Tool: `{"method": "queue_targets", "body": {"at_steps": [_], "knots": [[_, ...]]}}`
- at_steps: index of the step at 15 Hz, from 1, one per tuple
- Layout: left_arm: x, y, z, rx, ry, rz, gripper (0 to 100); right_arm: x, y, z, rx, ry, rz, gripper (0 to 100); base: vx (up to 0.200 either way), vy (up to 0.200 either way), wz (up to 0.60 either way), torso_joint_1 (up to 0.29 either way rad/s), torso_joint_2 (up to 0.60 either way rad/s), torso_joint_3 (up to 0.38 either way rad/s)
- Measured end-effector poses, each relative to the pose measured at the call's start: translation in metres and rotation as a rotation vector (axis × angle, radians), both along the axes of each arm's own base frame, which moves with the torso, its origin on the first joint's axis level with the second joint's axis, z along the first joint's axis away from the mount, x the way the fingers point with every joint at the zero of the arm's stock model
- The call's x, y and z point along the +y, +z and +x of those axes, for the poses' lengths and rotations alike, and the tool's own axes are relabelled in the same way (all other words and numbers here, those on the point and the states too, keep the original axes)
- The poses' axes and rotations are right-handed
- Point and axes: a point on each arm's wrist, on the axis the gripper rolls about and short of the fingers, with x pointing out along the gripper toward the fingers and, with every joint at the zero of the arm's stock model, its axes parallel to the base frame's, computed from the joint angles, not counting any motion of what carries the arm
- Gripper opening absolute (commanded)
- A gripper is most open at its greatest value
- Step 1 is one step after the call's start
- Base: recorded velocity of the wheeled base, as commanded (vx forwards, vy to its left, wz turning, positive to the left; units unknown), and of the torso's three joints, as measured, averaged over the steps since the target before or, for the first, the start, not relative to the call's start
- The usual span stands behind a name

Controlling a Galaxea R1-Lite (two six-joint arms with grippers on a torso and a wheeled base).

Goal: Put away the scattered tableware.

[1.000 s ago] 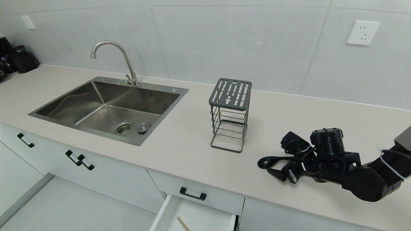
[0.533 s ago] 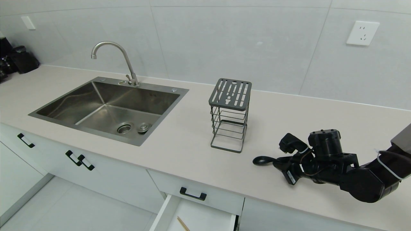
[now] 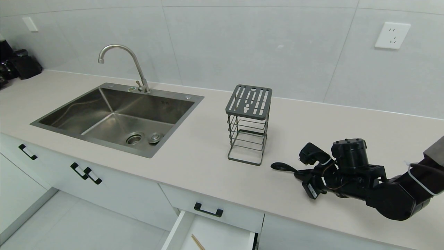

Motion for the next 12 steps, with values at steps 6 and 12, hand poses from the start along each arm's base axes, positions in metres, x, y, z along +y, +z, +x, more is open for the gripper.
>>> {"method": "queue_targets", "body": {"at_steps": [6,12], "knots": [[0.000,0.000,0.000,-0.001,0.000,0.000,100,0.024,0.014,-0.034,-0.026,0.088,0.002,0,0.000,0.000,0.00,0.000,0.00,0.000],[0.000,0.000,0.000,0.000,0.000,0.000,100,0.055,0.023,-0.078,-0.007,0.206,0.046,0,0.000,0.000,0.00,0.000,0.00,0.000]]}}
